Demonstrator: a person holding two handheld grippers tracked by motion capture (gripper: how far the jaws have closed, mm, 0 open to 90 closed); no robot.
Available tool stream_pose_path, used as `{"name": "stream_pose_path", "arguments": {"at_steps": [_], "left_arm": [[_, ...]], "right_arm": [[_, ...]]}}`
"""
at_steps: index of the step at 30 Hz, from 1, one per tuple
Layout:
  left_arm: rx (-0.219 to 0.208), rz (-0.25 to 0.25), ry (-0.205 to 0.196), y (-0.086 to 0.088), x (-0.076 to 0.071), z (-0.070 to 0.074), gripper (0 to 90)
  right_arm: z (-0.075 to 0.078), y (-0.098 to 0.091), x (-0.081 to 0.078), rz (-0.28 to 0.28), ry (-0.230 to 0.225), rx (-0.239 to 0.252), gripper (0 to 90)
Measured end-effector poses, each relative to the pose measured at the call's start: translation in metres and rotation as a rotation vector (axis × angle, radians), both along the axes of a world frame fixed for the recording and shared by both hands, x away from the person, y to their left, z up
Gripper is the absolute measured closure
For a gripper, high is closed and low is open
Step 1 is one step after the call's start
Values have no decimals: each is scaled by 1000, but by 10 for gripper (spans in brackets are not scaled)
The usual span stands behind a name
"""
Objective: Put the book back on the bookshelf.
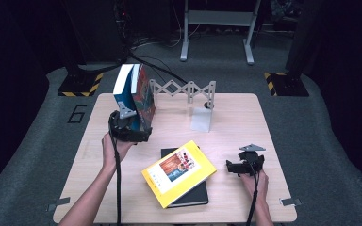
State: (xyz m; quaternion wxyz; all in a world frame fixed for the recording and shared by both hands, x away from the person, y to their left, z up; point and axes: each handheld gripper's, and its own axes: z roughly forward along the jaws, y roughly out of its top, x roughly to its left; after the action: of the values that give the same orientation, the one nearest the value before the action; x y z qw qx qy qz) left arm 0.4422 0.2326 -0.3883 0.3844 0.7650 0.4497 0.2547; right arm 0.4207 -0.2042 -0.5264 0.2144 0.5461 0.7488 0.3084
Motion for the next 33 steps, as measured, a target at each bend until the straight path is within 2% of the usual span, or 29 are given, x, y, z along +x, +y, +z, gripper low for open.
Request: {"name": "stream_pose_path", "arguments": {"at_steps": [5, 9, 12, 18, 21, 27, 30, 33], "left_arm": [[-7, -19, 40, 9, -13, -21, 0], [-6, -38, 56, 11, -22, -34, 0], [-6, -44, 59, 11, -29, -43, 0], [-2, -55, 90, 14, -41, -60, 0], [-6, -39, 91, 18, -48, -68, 0], [-22, -15, 115, 29, -60, -82, 0], [-52, -13, 129, 30, -65, -88, 0], [-67, -36, 141, 28, -70, -93, 0]], "right_arm": [[2, 0, 1, 27, 23, 16, 0], [6, 0, -1, 60, 53, 61, 0], [12, 5, -5, 78, 55, 60, 0], [27, 11, -10, 148, 48, 106, 0], [38, 18, -13, 176, 43, 128, 1], [61, 46, -19, 257, 8, 113, 3], [66, 60, -19, 295, 22, 87, 5], [67, 76, -16, 331, 30, 62, 10]]}}
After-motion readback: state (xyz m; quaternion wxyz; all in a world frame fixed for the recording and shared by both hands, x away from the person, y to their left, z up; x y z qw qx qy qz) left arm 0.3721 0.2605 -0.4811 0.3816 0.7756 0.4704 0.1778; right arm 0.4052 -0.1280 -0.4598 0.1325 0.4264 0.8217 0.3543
